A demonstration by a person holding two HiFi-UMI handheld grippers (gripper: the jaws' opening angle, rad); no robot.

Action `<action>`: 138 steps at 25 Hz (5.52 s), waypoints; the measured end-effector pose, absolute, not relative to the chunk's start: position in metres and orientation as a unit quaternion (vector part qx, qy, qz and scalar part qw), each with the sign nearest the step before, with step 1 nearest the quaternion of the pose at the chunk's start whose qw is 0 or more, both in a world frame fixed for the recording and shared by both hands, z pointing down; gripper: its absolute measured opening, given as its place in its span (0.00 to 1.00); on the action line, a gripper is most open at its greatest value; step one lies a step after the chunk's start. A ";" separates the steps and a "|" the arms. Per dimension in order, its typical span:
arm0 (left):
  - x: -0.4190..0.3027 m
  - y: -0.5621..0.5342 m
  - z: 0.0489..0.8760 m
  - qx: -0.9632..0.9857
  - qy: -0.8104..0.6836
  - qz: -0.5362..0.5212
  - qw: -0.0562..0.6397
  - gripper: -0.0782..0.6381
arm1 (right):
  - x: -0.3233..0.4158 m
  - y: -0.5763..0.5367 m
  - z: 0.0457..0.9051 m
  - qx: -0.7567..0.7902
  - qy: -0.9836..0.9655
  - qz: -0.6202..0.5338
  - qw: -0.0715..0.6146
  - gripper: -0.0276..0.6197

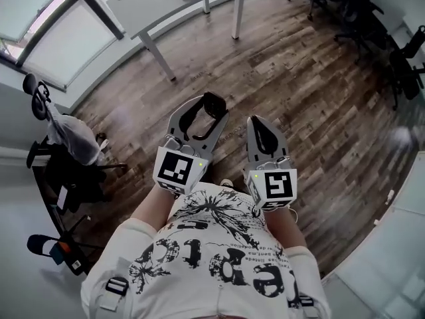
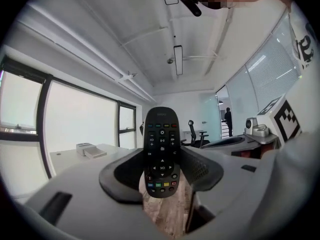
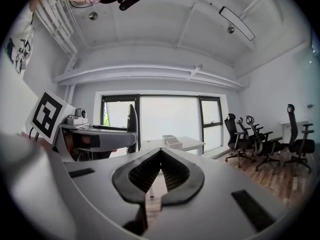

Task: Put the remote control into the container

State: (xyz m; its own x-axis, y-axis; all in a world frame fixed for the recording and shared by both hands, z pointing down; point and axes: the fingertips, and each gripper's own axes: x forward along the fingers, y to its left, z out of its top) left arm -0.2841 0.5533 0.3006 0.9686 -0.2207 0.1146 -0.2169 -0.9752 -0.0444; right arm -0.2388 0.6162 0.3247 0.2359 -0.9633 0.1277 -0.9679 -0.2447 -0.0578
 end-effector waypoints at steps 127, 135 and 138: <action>0.111 -0.273 0.496 -0.752 0.563 -0.214 -0.269 0.43 | 0.216 -0.315 0.467 0.369 -0.903 0.168 0.144 0.05; 0.118 -0.277 0.553 -0.728 0.545 -0.308 -0.278 0.43 | 0.215 -0.324 0.494 0.360 -0.901 0.187 0.154 0.05; 0.120 -0.278 0.569 -0.721 0.538 -0.318 -0.300 0.43 | 0.214 -0.328 0.501 0.363 -0.898 0.194 0.155 0.05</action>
State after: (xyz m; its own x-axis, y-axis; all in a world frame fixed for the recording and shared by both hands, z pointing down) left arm 0.1203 -0.2775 0.5687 0.2201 -0.5848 0.7808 -0.9659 -0.2423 0.0908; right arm 0.2141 -0.3275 0.5008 -0.6887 -0.5919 0.4186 -0.7121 0.6609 -0.2369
